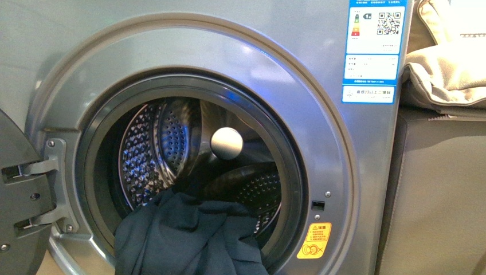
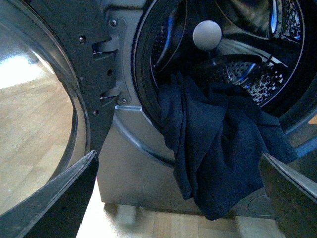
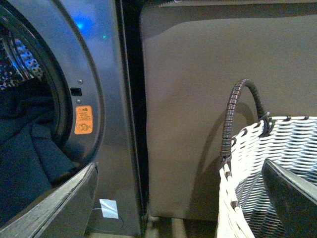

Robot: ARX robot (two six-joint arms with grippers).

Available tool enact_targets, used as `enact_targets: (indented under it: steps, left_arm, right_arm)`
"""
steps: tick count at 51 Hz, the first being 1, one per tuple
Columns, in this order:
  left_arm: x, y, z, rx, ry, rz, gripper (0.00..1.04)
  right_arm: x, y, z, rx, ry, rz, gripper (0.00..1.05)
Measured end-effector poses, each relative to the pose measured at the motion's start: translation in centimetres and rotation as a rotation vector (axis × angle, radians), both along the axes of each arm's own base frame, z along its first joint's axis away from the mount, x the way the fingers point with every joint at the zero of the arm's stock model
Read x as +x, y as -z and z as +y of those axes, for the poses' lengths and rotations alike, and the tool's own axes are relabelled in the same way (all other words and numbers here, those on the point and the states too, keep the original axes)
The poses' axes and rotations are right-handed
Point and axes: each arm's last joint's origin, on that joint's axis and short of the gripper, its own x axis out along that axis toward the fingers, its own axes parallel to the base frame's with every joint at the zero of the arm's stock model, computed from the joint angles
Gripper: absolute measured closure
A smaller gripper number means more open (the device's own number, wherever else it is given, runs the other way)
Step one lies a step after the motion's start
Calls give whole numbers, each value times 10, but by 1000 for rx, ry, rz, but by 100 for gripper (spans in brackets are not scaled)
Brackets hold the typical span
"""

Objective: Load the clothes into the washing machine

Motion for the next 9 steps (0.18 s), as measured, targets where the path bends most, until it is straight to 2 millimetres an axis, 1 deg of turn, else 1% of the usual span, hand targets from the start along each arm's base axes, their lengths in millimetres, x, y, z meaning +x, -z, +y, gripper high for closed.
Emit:
enact_targets:
  steps: [2, 9]
  left_arm:
    - [0, 0, 0, 0, 0, 0, 7]
    - [0, 0, 0, 0, 0, 0, 7]
  right_arm:
    - [0, 0, 0, 0, 0, 0, 8]
    - [0, 0, 0, 0, 0, 0, 8]
